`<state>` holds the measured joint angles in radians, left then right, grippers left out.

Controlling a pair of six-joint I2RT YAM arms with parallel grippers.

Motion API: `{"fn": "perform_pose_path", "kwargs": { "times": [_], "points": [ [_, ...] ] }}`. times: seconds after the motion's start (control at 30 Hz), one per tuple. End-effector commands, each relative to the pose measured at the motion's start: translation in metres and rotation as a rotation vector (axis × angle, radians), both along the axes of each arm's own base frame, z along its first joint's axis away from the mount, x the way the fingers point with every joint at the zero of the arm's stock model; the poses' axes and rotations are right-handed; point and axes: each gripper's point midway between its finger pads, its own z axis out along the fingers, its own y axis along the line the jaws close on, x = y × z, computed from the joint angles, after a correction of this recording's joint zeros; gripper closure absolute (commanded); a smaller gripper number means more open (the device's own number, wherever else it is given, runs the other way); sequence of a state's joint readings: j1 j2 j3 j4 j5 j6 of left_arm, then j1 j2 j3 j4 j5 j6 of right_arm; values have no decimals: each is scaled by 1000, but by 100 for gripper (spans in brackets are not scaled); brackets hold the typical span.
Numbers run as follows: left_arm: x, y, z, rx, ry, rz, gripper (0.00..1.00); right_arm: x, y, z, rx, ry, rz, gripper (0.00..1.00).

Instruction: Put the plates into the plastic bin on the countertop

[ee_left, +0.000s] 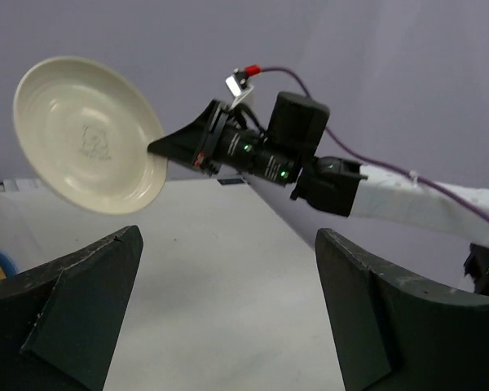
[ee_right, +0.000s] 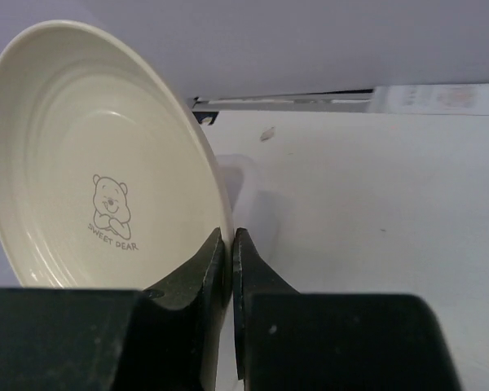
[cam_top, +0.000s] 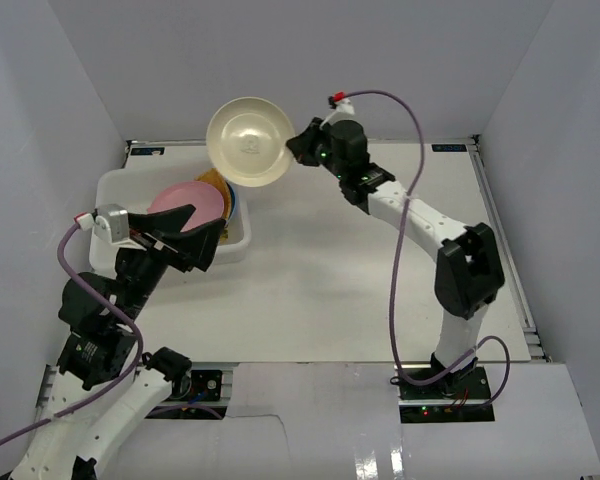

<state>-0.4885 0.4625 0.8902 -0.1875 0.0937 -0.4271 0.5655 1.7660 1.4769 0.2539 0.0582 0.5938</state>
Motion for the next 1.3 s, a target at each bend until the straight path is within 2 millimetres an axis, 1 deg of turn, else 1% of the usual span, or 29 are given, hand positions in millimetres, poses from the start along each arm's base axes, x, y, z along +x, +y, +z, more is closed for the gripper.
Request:
{"fn": "perform_pose_path", "kwargs": {
  "times": [0.0, 0.13, 0.17, 0.2, 0.23, 0.3, 0.33, 0.4, 0.43, 0.47, 0.5, 0.53, 0.57, 0.63, 0.7, 0.8, 0.83, 0.87, 0.9, 0.93, 0.97, 1.0, 1.03, 1.07, 1.1, 1.13, 1.2, 1.23, 1.27],
  "points": [
    [15, 17, 2, -18, 37, 124, 2, -16, 81, -20, -78, 21, 169, 92],
    [27, 20, -15, 22, 112, 169, 2, -35, 155, -35, -134, 39, 279, 92],
    [28, 20, -19, 28, 121, 175, 2, -35, 169, -57, -162, 62, 294, 92],
    [28, 21, -20, 28, 127, 177, 2, -43, 182, -61, -167, 66, 312, 92],
    [27, 22, -21, 25, 124, 180, 2, -43, 189, -54, -157, 64, 315, 92],
    [27, 22, -26, 26, 132, 181, 2, -44, 202, -68, -140, 97, 327, 92],
    [27, 23, -27, 26, 136, 187, 2, -41, 205, -61, -123, 86, 313, 92],
    [28, 23, -30, 25, 147, 187, 2, -40, 214, -73, -108, 116, 314, 92],
    [30, 21, -34, 31, 156, 181, 2, -39, 217, -65, -93, 111, 314, 92],
    [31, 20, -36, 36, 164, 181, 2, -39, 221, -75, -101, 121, 314, 82],
    [33, 19, -36, 33, 168, 182, 2, -43, 226, -74, -96, 119, 322, 53],
    [34, 19, -36, 35, 173, 182, 2, -45, 229, -73, -93, 115, 333, 53],
    [34, 18, -37, 36, 177, 179, 2, -47, 230, -73, -93, 112, 343, 33],
    [36, 17, -36, 34, 182, 178, 2, -48, 229, -66, -86, 99, 337, 18],
    [38, 17, -34, 36, 185, 184, 2, -48, 224, -45, -75, 67, 330, 6],
    [40, 19, -24, 35, 176, 203, 2, -53, 209, -10, -60, 10, 325, 4],
    [40, 21, -15, 30, 162, 208, 2, -57, 198, 28, -19, -65, 324, 3],
    [40, 21, -12, 29, 159, 210, 2, -60, 192, 13, -46, -48, 325, 3],
    [43, 20, -10, 30, 161, 213, 2, -64, 184, 19, -46, -60, 327, 3],
    [43, 21, -5, 26, 154, 216, 2, -74, 169, 46, -37, -109, 326, 2],
    [43, 21, -3, 23, 155, 219, 2, -75, 158, 49, -48, -119, 314, 2],
    [43, 20, -2, 20, 156, 215, 2, -79, 145, 22, -98, -79, 304, 2],
    [44, 18, -3, 21, 163, 207, 2, -92, 124, 48, -83, -120, 293, 7],
    [43, 16, -4, 16, 167, 196, 2, -96, 109, 44, -106, -124, 278, 9],
    [41, 12, -4, 17, 167, 168, 2, -104, 92, 3, -162, -72, 262, 10],
    [40, 10, -5, 20, 169, 153, 2, -122, 68, 31, -134, -123, 247, 10],
    [37, 2, -12, 21, 187, 112, 2, -141, 39, 24, -149, -149, 225, 10],
    [35, -3, -15, 25, 197, 81, 2, -161, 10, 12, -163, -141, 198, 10],
    [29, -10, -17, 33, 200, 29, 2, -169, -5, 4, -179, -143, 178, 10]
  ]
}}
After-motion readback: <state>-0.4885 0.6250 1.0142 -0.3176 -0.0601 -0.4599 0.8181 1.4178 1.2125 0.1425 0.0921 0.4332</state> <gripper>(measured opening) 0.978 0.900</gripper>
